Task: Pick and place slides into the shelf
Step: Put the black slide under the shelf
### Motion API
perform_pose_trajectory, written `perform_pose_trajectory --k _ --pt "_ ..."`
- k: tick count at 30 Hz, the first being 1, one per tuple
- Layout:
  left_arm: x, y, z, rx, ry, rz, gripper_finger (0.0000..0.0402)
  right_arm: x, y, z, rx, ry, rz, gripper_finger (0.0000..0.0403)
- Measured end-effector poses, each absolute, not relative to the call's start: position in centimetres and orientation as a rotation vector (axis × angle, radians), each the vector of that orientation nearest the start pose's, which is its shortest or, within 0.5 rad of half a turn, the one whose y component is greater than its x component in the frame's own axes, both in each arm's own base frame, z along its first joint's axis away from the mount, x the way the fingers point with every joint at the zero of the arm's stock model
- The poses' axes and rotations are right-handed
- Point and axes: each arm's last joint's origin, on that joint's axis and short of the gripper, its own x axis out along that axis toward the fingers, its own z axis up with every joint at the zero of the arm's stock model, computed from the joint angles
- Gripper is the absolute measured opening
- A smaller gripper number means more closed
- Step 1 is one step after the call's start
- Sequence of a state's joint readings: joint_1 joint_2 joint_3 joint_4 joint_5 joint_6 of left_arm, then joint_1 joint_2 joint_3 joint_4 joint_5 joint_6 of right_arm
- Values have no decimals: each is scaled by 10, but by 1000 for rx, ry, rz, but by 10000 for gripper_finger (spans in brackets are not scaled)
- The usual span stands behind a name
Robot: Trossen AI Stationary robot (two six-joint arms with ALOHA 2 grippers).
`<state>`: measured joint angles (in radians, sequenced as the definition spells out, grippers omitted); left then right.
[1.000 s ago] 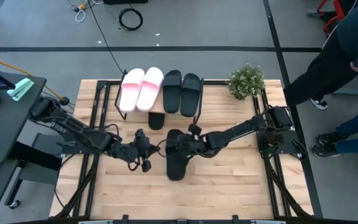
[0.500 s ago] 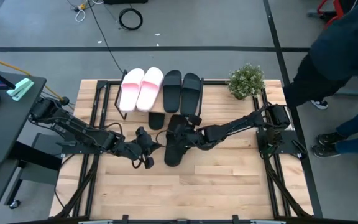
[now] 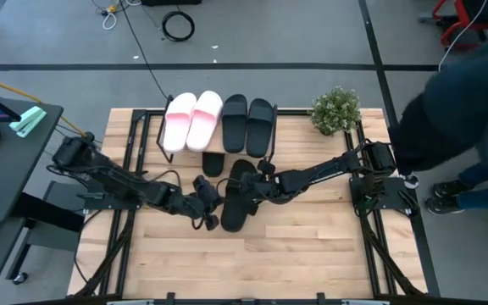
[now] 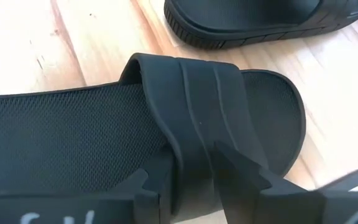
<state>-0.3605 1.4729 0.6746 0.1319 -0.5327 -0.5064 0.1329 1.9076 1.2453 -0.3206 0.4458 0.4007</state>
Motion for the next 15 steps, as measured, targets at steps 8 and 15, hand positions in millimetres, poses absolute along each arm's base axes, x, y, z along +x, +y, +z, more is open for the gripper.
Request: perform_pose_trajectory --k 8,15 --pt "288 -94 145 -220 534 240 16 388 39 171 88 864 -467 110" --pt "297 -90 116 -241 575 269 9 388 39 171 90 863 -466 110"
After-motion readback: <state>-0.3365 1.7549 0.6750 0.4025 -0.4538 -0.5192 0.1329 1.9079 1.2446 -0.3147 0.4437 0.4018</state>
